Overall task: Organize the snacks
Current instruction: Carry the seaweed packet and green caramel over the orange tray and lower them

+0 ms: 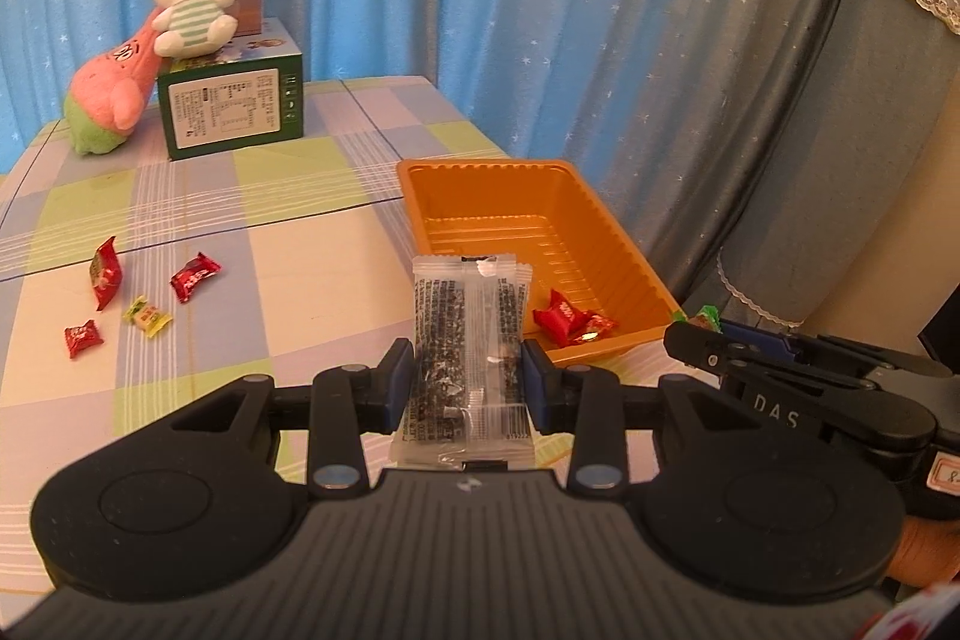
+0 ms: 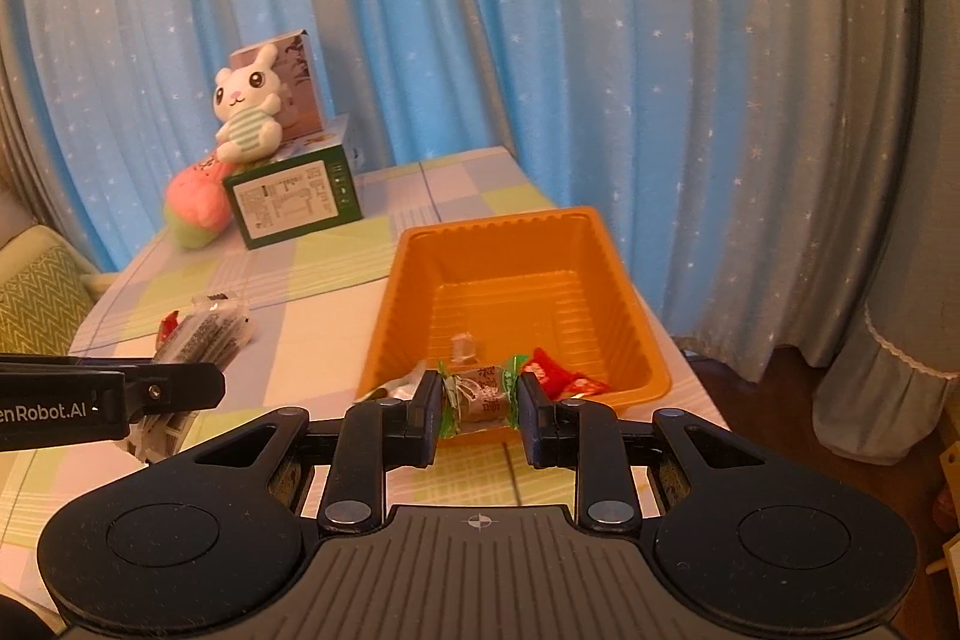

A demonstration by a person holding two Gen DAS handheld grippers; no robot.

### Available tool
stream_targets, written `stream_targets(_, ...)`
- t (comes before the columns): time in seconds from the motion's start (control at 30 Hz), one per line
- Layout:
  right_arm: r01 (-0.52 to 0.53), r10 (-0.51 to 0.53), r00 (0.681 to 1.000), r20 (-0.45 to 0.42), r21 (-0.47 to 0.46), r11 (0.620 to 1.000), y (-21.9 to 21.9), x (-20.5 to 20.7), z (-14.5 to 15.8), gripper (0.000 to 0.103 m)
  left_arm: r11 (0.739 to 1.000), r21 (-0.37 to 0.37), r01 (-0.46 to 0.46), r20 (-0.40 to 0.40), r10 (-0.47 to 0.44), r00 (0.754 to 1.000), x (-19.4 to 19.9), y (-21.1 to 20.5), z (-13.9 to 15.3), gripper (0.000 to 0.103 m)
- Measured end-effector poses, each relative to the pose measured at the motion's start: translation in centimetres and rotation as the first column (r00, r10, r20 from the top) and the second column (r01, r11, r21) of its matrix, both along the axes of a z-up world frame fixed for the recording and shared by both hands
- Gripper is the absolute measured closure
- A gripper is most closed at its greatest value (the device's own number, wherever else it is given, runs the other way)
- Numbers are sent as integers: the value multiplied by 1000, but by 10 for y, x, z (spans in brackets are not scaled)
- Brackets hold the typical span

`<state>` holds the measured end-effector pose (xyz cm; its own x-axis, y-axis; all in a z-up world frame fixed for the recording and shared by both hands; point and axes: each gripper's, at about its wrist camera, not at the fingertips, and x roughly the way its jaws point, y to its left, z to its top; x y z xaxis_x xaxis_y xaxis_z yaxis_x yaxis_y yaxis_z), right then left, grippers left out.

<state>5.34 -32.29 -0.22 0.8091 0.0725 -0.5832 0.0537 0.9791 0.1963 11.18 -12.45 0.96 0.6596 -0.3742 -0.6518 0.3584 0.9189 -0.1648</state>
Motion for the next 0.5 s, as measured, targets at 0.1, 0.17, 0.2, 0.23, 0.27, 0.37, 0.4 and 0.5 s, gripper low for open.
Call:
stream_targets(0.1,6,-6,1000,-5,-3,1000,-4,0,-1,76,1000,-1,6,-2,-6,1000,1,-5,0,69)
stream_targets(0.17,8,-8,1000,-8,-3,1000,-6,1,-1,76,1000,-3,10,-5,-10,1000,2,-7,0,69)
stream_targets(0.2,9,-9,1000,-8,-4,1000,-7,1,-1,76,1000,-3,12,-6,-12,1000,3,-7,-1,69)
stream_targets(0.23,9,-9,1000,-9,-5,1000,-8,1,-1,76,1000,-3,14,-6,-14,1000,3,-8,-1,69)
stream_targets(0.27,10,-10,1000,-10,-6,1000,-8,1,-1,76,1000,-3,15,-6,-15,1000,3,-9,-1,69)
stream_targets(0.37,12,-12,1000,-13,-6,1000,-10,4,-1,76,1000,-2,22,-7,-22,1000,6,-12,0,69)
stream_targets(0.4,11,-12,1000,-13,-7,1000,-11,4,-1,76,1000,-2,23,-6,-23,1000,7,-13,0,69)
stream_targets(0.5,13,-14,1000,-13,-10,1000,-13,5,-2,76,1000,-2,29,-7,-29,1000,11,-16,0,69)
